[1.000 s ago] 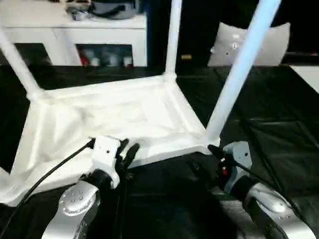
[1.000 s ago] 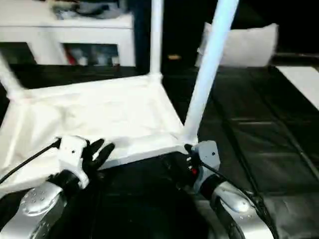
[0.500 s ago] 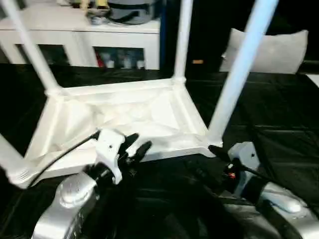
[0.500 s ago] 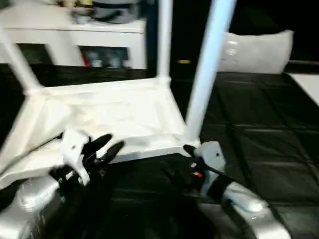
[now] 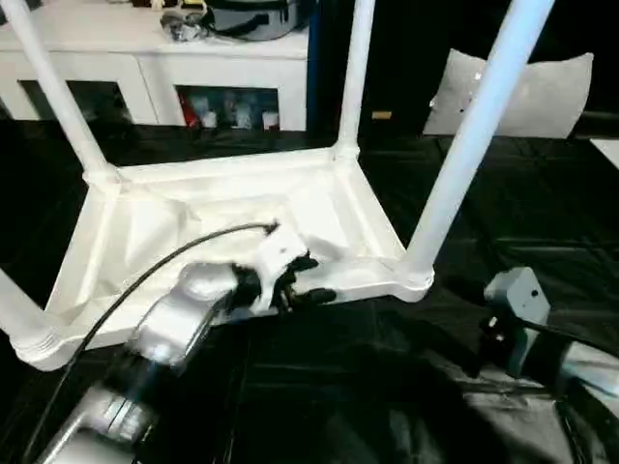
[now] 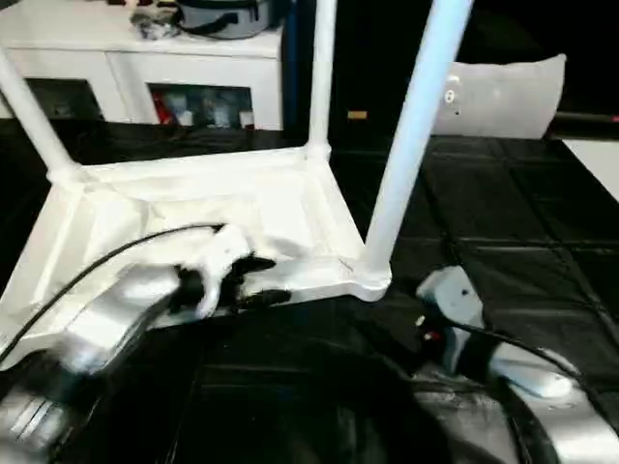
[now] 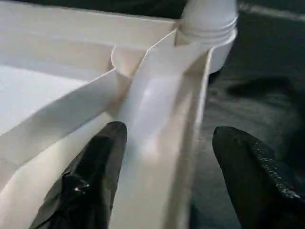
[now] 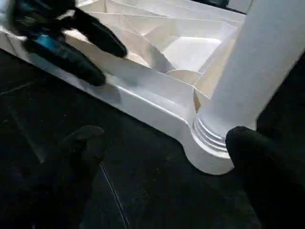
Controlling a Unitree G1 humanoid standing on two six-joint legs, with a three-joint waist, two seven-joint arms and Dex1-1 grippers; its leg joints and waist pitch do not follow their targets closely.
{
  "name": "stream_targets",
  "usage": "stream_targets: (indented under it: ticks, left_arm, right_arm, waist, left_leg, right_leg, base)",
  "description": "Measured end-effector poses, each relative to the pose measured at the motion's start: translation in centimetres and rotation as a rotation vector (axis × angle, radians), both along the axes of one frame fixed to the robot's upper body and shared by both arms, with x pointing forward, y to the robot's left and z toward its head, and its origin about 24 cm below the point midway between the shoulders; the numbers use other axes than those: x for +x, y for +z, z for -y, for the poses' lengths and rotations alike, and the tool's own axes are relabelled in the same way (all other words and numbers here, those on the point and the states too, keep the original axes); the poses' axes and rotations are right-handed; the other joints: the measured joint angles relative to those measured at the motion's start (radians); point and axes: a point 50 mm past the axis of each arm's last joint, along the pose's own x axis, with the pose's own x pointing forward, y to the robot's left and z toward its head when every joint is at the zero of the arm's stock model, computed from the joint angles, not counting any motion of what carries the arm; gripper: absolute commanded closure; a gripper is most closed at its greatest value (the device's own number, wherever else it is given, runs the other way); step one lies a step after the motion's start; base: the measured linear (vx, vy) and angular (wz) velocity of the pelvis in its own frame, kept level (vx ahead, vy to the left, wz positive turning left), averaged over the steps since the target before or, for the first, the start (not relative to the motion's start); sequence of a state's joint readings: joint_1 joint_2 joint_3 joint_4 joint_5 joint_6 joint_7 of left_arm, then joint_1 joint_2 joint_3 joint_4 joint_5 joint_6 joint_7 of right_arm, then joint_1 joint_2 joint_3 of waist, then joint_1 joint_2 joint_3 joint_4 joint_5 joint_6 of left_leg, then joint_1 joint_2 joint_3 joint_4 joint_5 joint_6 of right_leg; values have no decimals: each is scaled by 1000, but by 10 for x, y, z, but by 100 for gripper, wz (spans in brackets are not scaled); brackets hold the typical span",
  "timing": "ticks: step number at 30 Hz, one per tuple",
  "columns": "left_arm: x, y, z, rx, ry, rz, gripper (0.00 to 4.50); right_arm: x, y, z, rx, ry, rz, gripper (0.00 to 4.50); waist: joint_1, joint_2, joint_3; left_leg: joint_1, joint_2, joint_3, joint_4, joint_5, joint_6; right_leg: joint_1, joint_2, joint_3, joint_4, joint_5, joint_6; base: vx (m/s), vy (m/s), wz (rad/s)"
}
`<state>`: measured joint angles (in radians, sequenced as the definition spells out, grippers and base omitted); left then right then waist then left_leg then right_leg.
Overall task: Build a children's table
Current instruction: Rotate leg to tighten
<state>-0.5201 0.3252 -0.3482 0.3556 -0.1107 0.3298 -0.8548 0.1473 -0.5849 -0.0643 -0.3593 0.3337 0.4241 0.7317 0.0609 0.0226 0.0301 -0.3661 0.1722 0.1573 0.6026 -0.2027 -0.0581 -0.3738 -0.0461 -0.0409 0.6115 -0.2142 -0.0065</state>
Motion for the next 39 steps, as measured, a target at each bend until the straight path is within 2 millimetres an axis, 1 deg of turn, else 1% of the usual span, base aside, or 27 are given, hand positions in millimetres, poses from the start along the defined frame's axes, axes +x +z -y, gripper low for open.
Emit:
stream_targets:
  ticks: [1,2,3,5,8,11,12,13,16,17,18,20,22,25,27,29,31,34,35,36,39]
  left_arm:
    - [3,-1,1,-2,-11,-10,125]
    - [4,-1,2,-5,-19,-18,151]
    - [5,-2,4,-16,-36,-31,159]
    - [7,-3,8,-17,-59,-45,164]
    - [9,-6,7,-12,-97,-65,199]
    - [11,-12,8,-10,-144,-93,204]
    - [12,-12,9,-2,-158,-87,228]
    - [14,-12,8,11,-163,-79,228]
    - [16,-13,7,38,-171,-60,256]
    - [16,-13,7,42,-175,-54,256]
    - [17,-13,8,47,-178,-51,282]
    - [18,-13,8,50,-178,-57,287]
    - [19,-14,9,55,-190,-57,317]
    - [20,-14,9,54,-203,-57,336]
    - [19,-15,8,53,-211,-64,361]
    - [19,-15,8,52,-224,-70,382]
    - [18,-15,9,56,-234,-73,391]
    - [19,-14,9,72,-256,-65,427]
    - [19,-14,10,79,-263,-60,427]
    - [19,-14,11,93,-275,-48,441]
    - [19,-14,12,106,-281,-32,446]
  right_arm:
    - [0,1,2,-2,-3,2,0]
    - [0,1,2,-5,-5,3,0]
    - [0,1,3,-5,-6,0,0]
    - [0,0,3,-6,-9,-4,0]
    - [1,-1,4,-7,-10,-3,0]
    - [1,0,4,-6,-9,4,0]
    - [1,0,4,-6,-9,5,0]
    - [1,0,4,-7,-9,6,0]
    - [1,0,4,-7,-8,4,0]
    - [1,-1,3,-6,-5,3,0]
    - [0,-1,3,3,5,-3,0]
    - [-1,-1,1,19,26,-16,0]
    - [-4,-3,-3,35,71,-50,0]
    - [-10,-7,-8,56,128,-105,0]
    - [-11,-7,-9,49,150,-121,0]
    - [-12,-7,-9,50,160,-125,0]
    - [-11,-7,-10,51,165,-127,0]
    - [-9,-4,-12,62,177,-119,0]
    - [-9,-3,-12,69,181,-119,0]
    - [-8,-3,-13,79,193,-125,0]
    - [-8,-2,-17,96,225,-137,0]
  waist:
    - [-3,0,0]
    - [-5,1,1]
    - [-7,1,1]
    - [-7,2,2]
    - [-6,3,2]
    - [-3,5,3]
    - [-2,5,3]
    - [-2,6,3]
    - [-3,6,3]
    - [-3,6,3]
    - [-3,6,3]
    - [-3,6,3]
    - [-3,6,3]
    - [-3,6,3]
    - [-4,6,3]
    - [-4,5,3]
    - [-3,5,3]
    - [-2,5,3]
    - [-2,5,3]
    - [-1,5,3]
    - [-1,4,4]
  left_leg:
    - [0,0,1,0,0,0]
    - [0,0,1,0,0,0]
    - [0,0,1,0,0,0]
    - [0,0,2,0,0,1]
    - [0,0,2,0,0,1]
    - [0,0,4,0,2,4]
    - [0,0,5,0,2,5]
    - [0,0,6,0,3,5]
    - [1,0,9,0,3,7]
    - [1,0,10,0,3,7]
    - [1,0,11,0,4,8]
    - [1,0,12,0,4,8]
    - [2,0,12,0,4,9]
    - [3,0,12,-1,4,9]
    - [3,0,13,-1,4,9]
    - [5,0,13,-1,4,9]
    - [7,0,13,-1,4,9]
    - [7,0,13,-2,4,9]
    - [7,0,13,-2,4,9]
    - [8,0,13,-2,4,9]
    - [9,0,13,-3,4,8]
  right_leg:
    - [0,0,0,0,0,0]
    - [0,-1,1,0,0,0]
    - [0,-1,0,0,0,0]
    - [0,-1,0,0,0,0]
    - [0,-1,0,0,0,0]
    - [0,-3,-1,0,0,-1]
    - [0,-4,-1,0,1,-1]
    - [0,-5,-2,0,1,-1]
    - [1,-7,-1,0,1,-1]
    - [1,-7,-1,1,1,-1]
    - [1,-8,-2,1,1,-1]
    - [1,-8,-2,1,2,-1]
    - [2,-9,-2,1,2,-1]
    - [5,-9,-2,0,2,0]
    - [6,-10,-2,0,2,0]
    - [6,-10,-3,0,1,1]
    - [6,-10,-2,0,2,0]
    - [6,-10,-2,-1,2,0]
    - [6,-10,-2,-1,2,0]
    - [7,-10,-2,-1,2,1]
    - [8,-10,-3,-1,-1,4]
  base:
    - [0,0,0]
    - [0,0,0]
    - [0,0,0]
    - [0,0,0]
    - [0,0,0]
    - [0,0,0]
    - [0,0,0]
    - [0,0,0]
    - [0,0,0]
    - [0,0,0]
    - [0,0,0]
    - [0,0,0]
    - [0,0,0]
    - [0,0,0]
    - [0,0,0]
    - [0,0,0]
    - [0,0,0]
    - [0,0,0]
    - [0,0,0]
    - [0,0,0]
    - [0,0,0]
